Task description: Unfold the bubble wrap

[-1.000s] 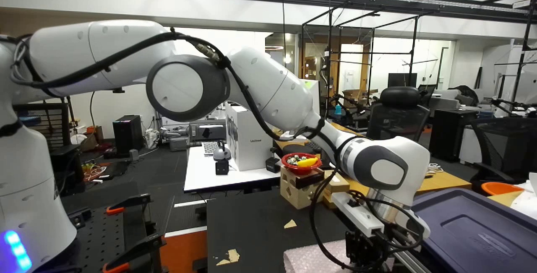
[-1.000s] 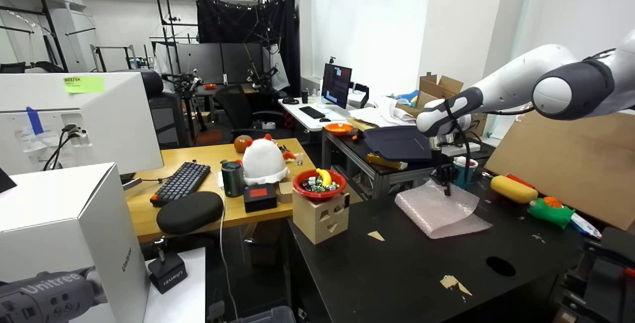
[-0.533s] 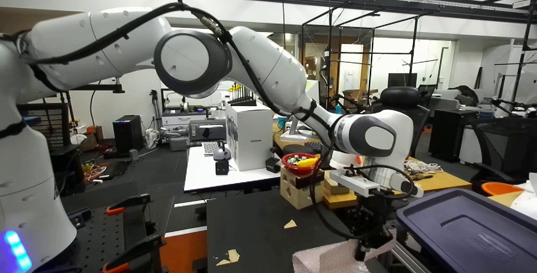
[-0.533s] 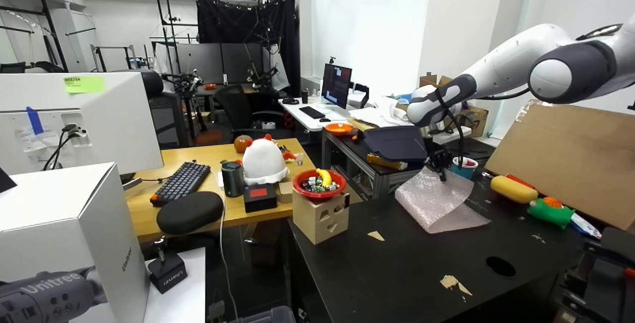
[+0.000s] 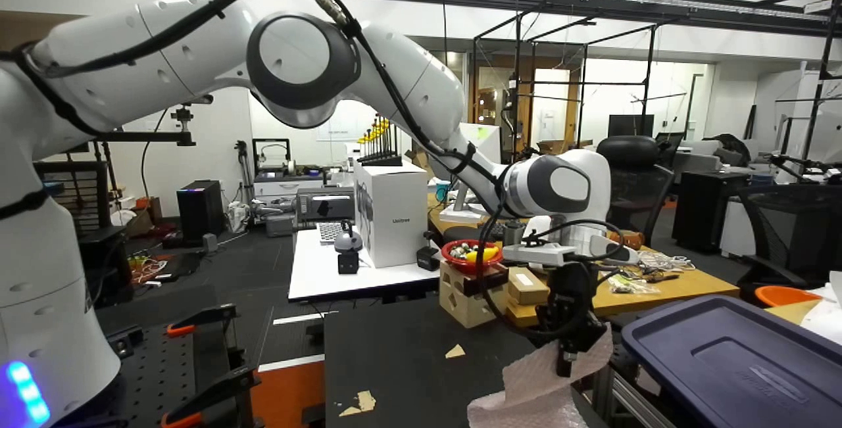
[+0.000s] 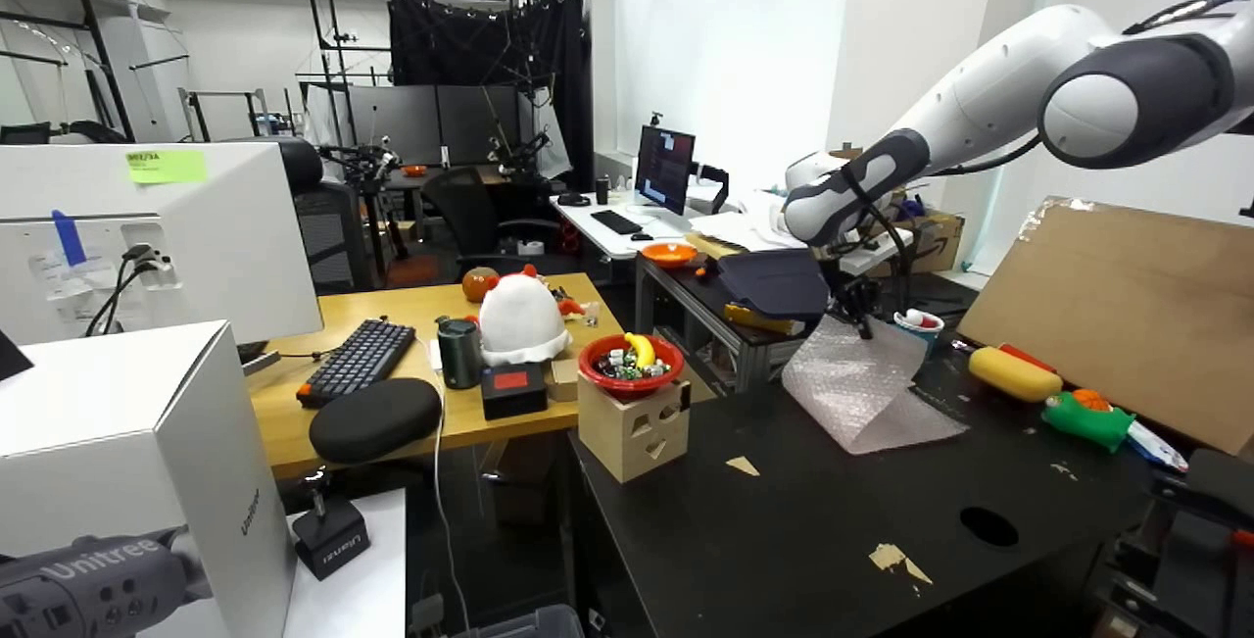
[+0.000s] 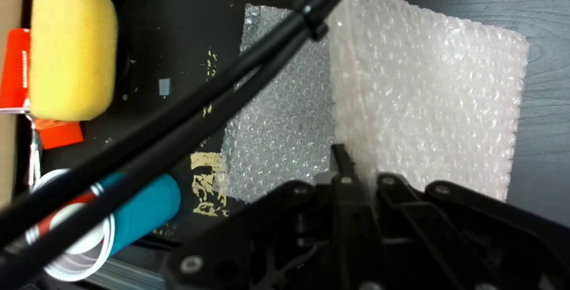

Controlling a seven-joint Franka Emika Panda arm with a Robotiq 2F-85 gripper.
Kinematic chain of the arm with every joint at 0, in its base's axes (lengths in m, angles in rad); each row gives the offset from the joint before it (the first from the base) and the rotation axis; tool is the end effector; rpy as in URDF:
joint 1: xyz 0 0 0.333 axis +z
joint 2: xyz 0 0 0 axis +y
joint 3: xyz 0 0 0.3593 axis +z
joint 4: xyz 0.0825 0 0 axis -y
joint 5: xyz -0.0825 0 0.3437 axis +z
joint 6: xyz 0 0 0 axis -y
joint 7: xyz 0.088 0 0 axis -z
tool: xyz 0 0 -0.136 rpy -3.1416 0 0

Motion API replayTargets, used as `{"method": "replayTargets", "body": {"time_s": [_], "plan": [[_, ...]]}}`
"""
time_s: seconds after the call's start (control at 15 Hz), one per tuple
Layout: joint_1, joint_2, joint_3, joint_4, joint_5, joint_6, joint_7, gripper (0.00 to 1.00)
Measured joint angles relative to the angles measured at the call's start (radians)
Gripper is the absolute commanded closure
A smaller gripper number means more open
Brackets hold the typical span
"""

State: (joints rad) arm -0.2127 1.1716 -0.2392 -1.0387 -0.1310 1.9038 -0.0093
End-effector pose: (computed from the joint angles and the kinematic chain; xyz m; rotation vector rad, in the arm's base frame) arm 0.6809 -0.2805 0.1181 2.7899 -0.3779 -0.5023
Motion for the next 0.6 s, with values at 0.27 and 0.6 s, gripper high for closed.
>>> {"method": "replayTargets", "body": {"time_s": [0.27,0.6], "plan": [[0.067,-0.041,-0.03,-0.068,-0.038,0.016,0.056,0.99],[0.141,-0.086,-0.036,-0.132,-0.045,0.017,0.117,0.99]]}}
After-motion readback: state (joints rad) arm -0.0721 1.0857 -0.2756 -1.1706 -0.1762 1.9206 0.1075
